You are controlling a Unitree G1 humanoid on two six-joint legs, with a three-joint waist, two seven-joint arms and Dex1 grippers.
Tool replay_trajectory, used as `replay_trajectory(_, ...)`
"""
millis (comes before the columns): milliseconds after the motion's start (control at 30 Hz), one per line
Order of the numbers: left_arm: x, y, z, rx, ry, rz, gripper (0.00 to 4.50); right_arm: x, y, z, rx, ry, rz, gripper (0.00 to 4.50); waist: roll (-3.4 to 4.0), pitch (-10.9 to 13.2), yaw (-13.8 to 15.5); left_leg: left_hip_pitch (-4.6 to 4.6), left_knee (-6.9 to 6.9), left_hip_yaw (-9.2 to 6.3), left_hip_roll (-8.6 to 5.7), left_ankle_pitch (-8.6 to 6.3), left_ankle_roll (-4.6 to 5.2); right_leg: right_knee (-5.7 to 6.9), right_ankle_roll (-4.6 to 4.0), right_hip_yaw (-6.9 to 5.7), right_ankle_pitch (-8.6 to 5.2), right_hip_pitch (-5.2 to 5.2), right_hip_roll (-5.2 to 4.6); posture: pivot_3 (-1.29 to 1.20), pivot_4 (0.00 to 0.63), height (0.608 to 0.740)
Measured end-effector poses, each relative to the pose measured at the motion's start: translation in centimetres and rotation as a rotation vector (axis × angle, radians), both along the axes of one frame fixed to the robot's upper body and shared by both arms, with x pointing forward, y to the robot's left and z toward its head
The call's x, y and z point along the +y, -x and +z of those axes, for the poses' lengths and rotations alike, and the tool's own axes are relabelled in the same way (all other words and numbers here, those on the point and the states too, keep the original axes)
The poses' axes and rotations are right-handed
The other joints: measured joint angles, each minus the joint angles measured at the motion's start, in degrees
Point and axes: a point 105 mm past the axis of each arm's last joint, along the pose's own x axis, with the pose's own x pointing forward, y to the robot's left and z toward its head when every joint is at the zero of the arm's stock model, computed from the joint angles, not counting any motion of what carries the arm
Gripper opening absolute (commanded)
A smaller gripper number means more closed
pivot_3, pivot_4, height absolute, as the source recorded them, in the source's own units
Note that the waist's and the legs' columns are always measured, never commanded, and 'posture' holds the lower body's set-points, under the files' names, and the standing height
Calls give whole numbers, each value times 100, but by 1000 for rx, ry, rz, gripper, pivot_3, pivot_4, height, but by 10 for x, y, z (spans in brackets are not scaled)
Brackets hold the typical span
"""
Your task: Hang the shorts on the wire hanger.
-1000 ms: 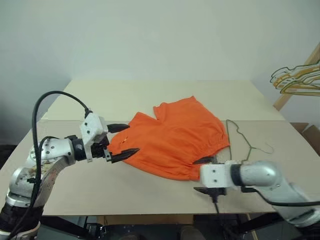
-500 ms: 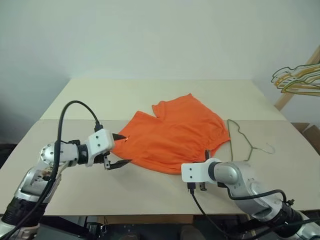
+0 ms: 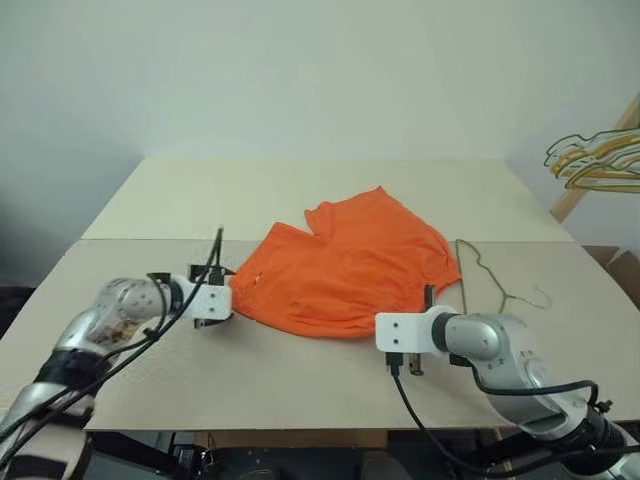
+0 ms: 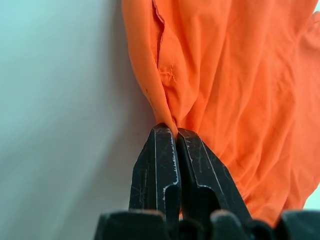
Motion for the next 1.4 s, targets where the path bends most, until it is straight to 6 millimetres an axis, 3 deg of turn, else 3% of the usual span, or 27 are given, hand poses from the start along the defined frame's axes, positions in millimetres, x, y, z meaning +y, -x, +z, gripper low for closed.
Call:
replay_trajectory(167, -12, -12, -10, -10, -23, -48, 2078, -1, 0, 3, -1, -7, -2, 0, 15, -11, -41, 1, 3, 0, 0, -1, 2, 2, 1, 1, 0, 1, 2, -229, 0, 740)
replay_trajectory(367, -6, -14, -17, 15, -51, -51, 112, -4, -3, 6, -21, -11, -12, 0, 20, -15, -169, -5, 5, -7, 2, 0, 1, 5, 1, -2, -1, -3, 2, -228, 0, 740)
replay_trajectory(400, -4, -13, -17, 25, -63, -53, 22, -4, -4, 6, -26, -11, -11, 0, 20, -15, -201, -6, 5, -7, 3, 0, 1, 5, 1, -1, -1, -5, 3, -217, 0, 740)
replay_trajectory(633, 34, 11, 6, 123, -243, -142, 22, 6, -10, 3, -67, -52, 54, 0, 19, -14, -506, -14, 2, -16, 10, 10, -18, 14, 6, 4, -4, -14, 1, -171, 0, 740)
replay_trajectory(767, 50, 57, 7, 231, -254, -196, 22, 13, -11, -2, -88, -74, 152, 0, 21, -13, -646, -7, -1, -16, 16, -1, 2, 45, 8, 9, -5, -12, -6, -137, 0, 740)
replay_trajectory(833, 50, 93, 6, 329, -226, -214, 22, 15, -11, -5, -110, -74, 235, 0, 19, -10, -654, -7, -2, -19, 17, -4, 7, 45, 9, 10, -5, -10, -11, -124, 0, 740)
replay_trajectory(1033, 28, 159, 18, 488, -168, -214, 22, 10, -8, -8, -156, -61, 429, 0, 8, 5, -439, 37, -8, -16, 12, -13, 20, 27, 18, 9, -11, 27, -29, -88, 0, 740)
replay_trajectory(1167, 17, 174, 20, 503, -148, -176, 22, 2, -4, -11, -165, -43, 508, 0, 13, 11, -156, 101, -31, 3, 13, -16, 20, -18, 11, 10, -16, 98, -17, -84, 0, 740)
replay_trajectory(1233, 0, 189, 11, 511, -97, -168, 22, -14, 2, -16, -150, 2, 579, 0, 14, 14, -84, 104, -38, 11, 13, -26, 28, -48, 14, 7, -17, 107, -20, -88, 0, 740)
replay_trajectory(1267, -3, 191, 9, 511, -91, -164, 231, -17, 4, -17, -144, 1, 593, 0, 8, 13, -57, 102, -38, 11, 16, -26, 25, -47, 13, 8, -17, 106, -15, -90, 0, 740)
replay_trajectory(1400, -1, 193, 8, 530, -93, -145, 1319, -33, 6, -19, -93, 29, 605, 1170, 20, 18, 30, 106, -37, 19, 14, -25, 24, -48, 11, 13, -17, 109, -20, -94, 0, 740)
